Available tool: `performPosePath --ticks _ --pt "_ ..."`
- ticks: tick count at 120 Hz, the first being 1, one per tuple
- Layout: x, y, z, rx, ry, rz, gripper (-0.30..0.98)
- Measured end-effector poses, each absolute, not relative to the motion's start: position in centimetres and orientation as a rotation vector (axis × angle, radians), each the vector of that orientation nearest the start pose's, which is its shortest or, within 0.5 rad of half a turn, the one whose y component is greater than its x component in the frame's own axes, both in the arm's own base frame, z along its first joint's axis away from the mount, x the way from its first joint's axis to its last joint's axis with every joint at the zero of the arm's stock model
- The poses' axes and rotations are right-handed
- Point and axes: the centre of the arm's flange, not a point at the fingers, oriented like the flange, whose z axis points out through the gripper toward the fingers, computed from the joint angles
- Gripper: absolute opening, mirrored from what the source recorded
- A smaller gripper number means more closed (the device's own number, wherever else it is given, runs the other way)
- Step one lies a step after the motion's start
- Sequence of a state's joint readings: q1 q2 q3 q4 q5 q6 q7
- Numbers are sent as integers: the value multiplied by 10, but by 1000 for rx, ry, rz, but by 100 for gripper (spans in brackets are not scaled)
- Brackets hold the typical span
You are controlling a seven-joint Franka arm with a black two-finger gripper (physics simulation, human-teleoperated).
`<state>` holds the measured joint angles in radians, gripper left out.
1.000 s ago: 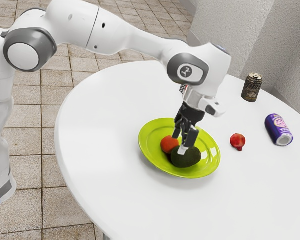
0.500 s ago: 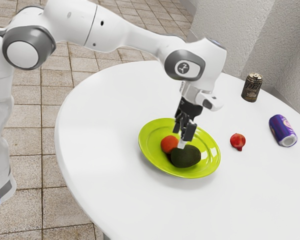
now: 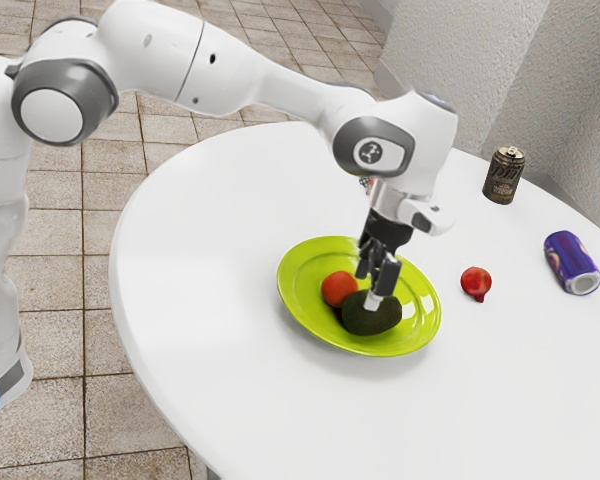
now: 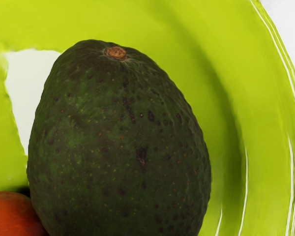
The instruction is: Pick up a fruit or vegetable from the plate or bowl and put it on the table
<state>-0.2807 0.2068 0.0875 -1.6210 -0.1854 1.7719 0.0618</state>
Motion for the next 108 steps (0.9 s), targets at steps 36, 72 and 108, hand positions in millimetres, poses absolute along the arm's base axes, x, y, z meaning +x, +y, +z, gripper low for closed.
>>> performPosePath --ticks 36,72,108 --pt "611 -139 488 -3283 309 102 69" --pt "617 -142 472 -3279 286 113 69" --pt "623 -144 454 -3274 268 128 69"
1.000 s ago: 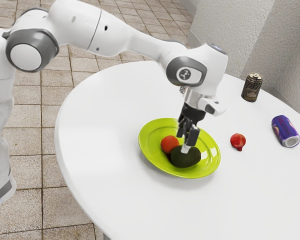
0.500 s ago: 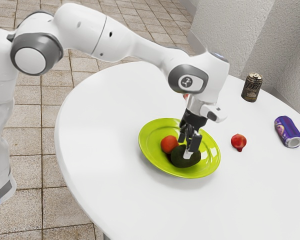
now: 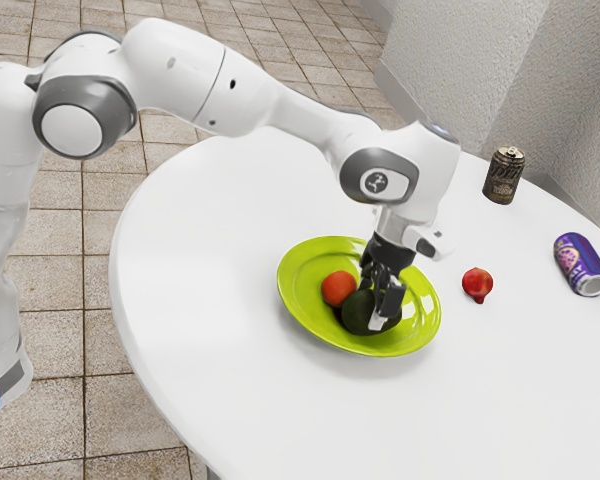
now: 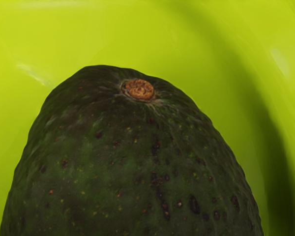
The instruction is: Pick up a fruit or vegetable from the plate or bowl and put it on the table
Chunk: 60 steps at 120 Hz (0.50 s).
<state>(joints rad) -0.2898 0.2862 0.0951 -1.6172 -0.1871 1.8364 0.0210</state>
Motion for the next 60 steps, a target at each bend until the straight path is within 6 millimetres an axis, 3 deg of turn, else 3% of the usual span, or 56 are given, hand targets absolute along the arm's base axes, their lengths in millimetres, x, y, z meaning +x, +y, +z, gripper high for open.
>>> performPosePath --ticks 20,37,60 --pt "624 -144 453 -3276 261 126 68" --pt "623 -142 449 -3275 242 133 47" --pt "623 -142 456 -3261 226 115 38"
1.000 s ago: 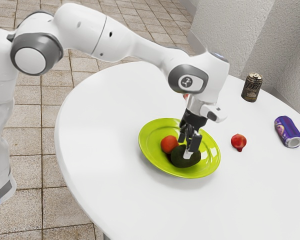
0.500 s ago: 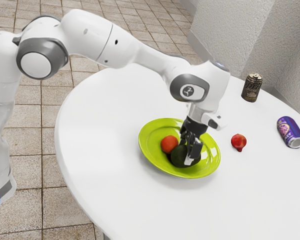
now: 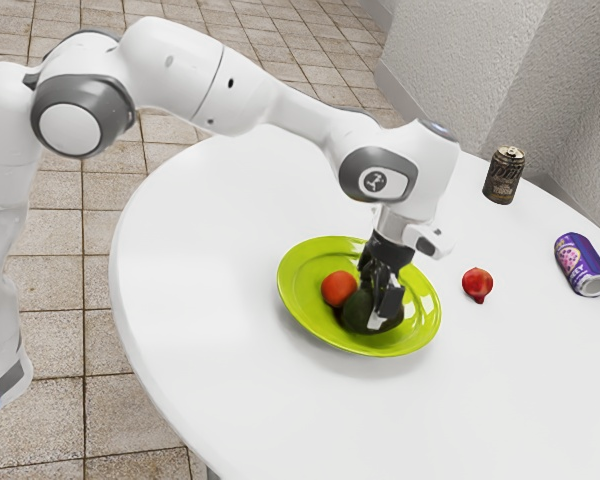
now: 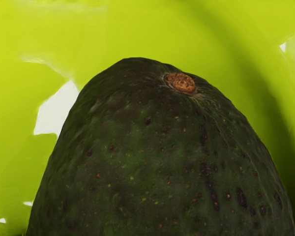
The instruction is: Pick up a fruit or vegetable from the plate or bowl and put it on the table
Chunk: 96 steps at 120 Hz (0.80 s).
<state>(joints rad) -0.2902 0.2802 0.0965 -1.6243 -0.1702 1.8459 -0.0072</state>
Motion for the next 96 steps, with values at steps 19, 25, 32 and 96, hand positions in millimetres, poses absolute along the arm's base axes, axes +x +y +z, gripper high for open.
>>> performPosePath --ticks 19,25,32,96 --pt "618 -153 486 -3215 274 61 32" --pt "616 -164 497 -3198 307 39 33" --pt "615 -174 513 -3179 340 7 32" --pt "611 -185 554 -3057 380 40 34"
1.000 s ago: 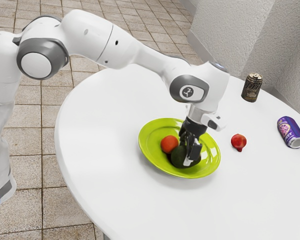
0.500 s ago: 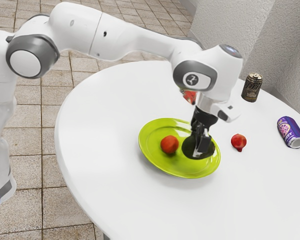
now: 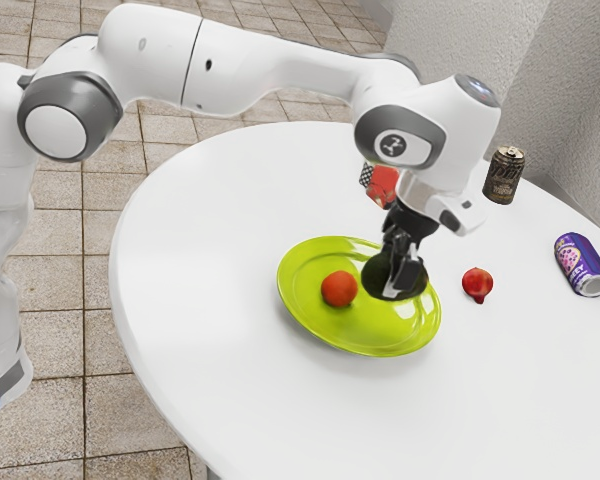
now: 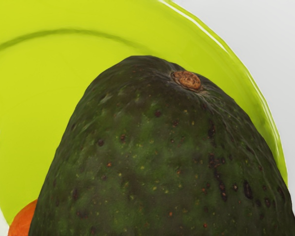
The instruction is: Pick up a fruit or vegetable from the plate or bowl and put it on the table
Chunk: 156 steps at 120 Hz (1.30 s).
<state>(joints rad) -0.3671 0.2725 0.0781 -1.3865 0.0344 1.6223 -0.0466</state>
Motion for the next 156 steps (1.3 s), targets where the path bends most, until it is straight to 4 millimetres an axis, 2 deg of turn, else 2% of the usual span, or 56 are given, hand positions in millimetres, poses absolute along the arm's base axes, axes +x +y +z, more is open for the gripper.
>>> performPosePath --ticks 10,28,50,69,97,117,138,147,156 --pt "606 -179 562 -3050 369 39 34" --pt "582 -130 583 -3055 266 51 34" --pt "559 -48 586 -3074 70 98 34" --pt "554 22 584 -3071 -101 121 34" --pt "542 104 576 -3053 -272 161 34" --pt "530 150 574 -3047 -368 177 34" --pt "519 187 573 -3040 -448 184 34" --pt "514 199 570 -3041 -477 195 52" --pt "510 209 569 -3044 -502 200 59"
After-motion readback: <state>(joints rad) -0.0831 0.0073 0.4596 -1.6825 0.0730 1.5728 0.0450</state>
